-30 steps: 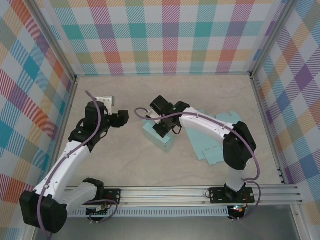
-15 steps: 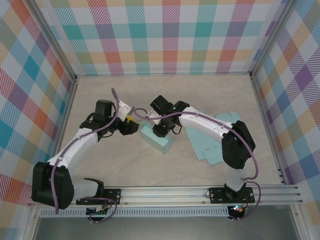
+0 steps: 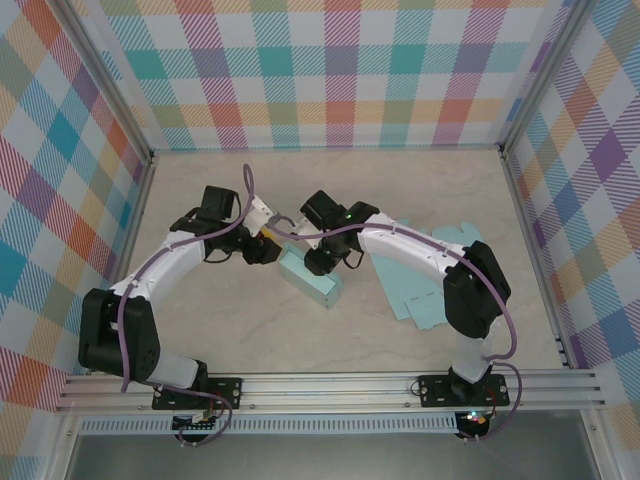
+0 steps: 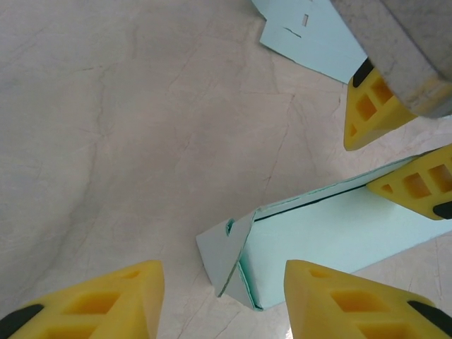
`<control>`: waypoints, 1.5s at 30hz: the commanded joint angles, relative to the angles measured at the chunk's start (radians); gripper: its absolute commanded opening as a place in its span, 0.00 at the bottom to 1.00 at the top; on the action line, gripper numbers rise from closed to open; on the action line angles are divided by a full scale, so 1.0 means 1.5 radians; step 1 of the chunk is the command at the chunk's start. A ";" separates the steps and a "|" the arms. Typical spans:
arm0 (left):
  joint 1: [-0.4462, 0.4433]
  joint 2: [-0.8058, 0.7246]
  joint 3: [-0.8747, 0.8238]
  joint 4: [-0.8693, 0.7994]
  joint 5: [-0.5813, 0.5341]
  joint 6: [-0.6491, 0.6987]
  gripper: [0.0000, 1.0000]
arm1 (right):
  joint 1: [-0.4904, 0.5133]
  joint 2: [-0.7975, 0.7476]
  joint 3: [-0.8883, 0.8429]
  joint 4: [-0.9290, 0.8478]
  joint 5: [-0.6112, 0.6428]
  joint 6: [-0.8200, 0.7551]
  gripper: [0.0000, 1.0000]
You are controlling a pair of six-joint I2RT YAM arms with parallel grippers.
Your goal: Fold the paper box
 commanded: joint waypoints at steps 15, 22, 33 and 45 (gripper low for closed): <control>-0.036 0.063 0.063 -0.054 0.019 0.034 0.08 | -0.002 -0.019 -0.004 0.018 -0.012 0.008 0.31; -0.048 0.034 0.047 -0.038 -0.014 0.003 0.00 | -0.009 -0.045 -0.018 0.024 0.002 0.062 0.41; -0.081 -0.046 -0.013 0.017 -0.147 -0.131 0.00 | -0.138 -0.260 -0.167 0.116 -0.068 0.257 0.47; -0.105 -0.059 -0.037 0.013 -0.225 -0.197 0.00 | -0.212 -0.256 -0.225 0.138 -0.117 0.172 0.47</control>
